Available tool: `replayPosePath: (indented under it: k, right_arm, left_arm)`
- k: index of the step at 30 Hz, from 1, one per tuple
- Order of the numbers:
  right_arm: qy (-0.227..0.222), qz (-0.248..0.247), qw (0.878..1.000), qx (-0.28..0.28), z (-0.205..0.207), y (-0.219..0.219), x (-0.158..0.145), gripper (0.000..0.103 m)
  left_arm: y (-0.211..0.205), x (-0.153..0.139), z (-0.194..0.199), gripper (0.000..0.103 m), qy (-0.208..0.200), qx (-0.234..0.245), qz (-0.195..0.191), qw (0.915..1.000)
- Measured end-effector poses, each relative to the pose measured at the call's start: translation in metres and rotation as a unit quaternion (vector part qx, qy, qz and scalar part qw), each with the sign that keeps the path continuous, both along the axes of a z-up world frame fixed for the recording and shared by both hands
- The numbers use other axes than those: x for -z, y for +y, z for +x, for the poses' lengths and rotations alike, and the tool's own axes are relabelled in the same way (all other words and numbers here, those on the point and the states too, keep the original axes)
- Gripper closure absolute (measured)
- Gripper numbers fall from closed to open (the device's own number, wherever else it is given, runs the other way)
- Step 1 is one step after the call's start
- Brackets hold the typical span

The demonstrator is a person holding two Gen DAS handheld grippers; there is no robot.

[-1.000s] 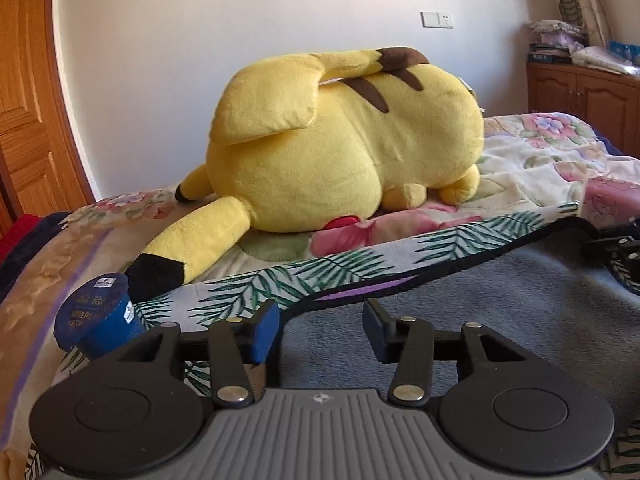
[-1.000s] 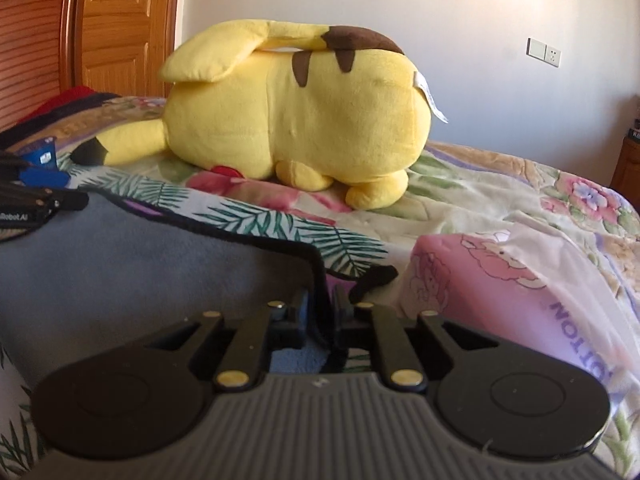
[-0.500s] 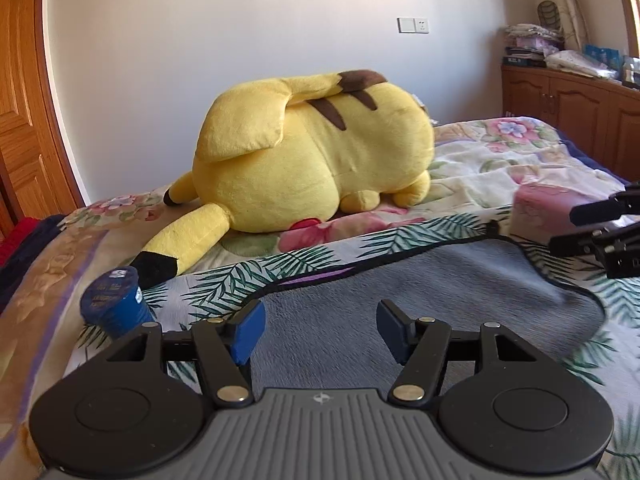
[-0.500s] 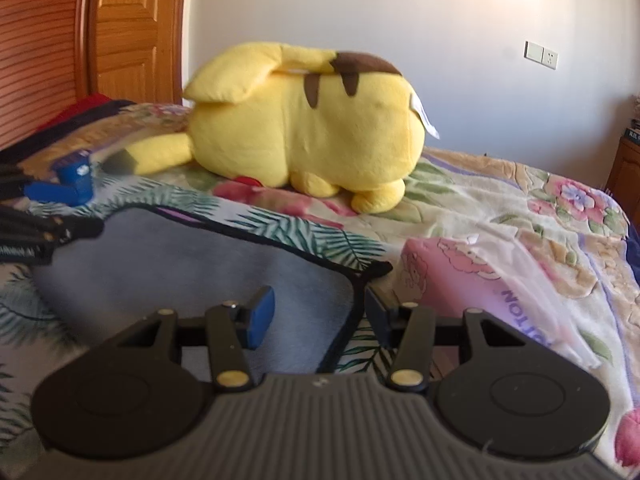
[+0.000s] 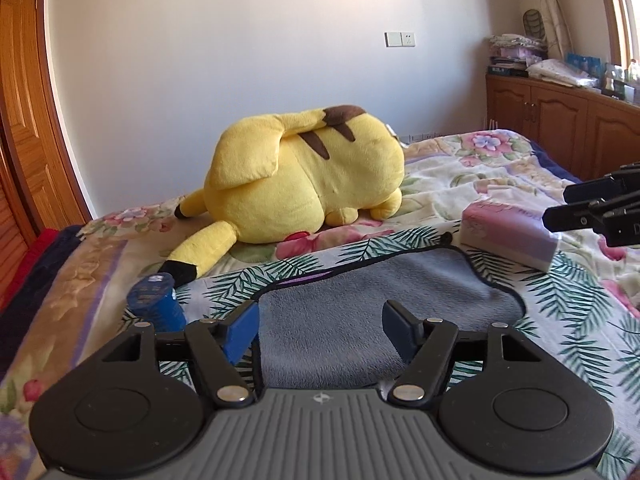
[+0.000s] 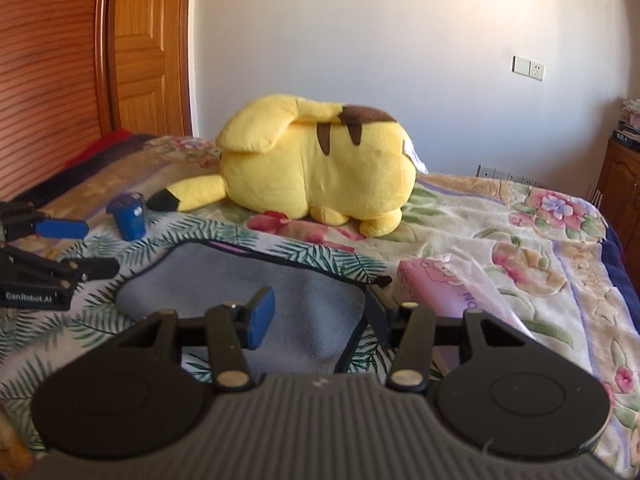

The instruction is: Fold towel

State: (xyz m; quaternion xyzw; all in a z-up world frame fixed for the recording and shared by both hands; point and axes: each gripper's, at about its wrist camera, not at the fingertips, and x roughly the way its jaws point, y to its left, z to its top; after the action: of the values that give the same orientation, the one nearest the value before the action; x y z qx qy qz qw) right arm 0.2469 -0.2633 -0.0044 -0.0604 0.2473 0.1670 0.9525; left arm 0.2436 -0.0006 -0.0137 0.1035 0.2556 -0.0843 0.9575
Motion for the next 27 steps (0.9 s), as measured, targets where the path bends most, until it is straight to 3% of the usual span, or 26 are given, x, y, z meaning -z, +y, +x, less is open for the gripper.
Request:
replayPosePath:
  k: [17,25,27]
  right_arm:
    - [-0.01,0.019,1.0,0.001,-0.069,0.008,-0.042,0.05]
    - [-0.021,0.025,0.999,0.008,-0.1,0.006,-0.065,0.036]
    - [-0.026,0.026,0.999,0.011,-0.107,0.005,-0.07,0.026]
  left_arm:
    - [0.004,-0.055,-0.083,0.047,-0.021,-0.007,-0.008,0.9997]
    - [0.003,-0.091,-0.12,0.035,-0.044,-0.013,-0.012,0.9989]
    - [0.003,-0.098,-0.13,0.031,-0.052,-0.017,-0.016,0.9984]
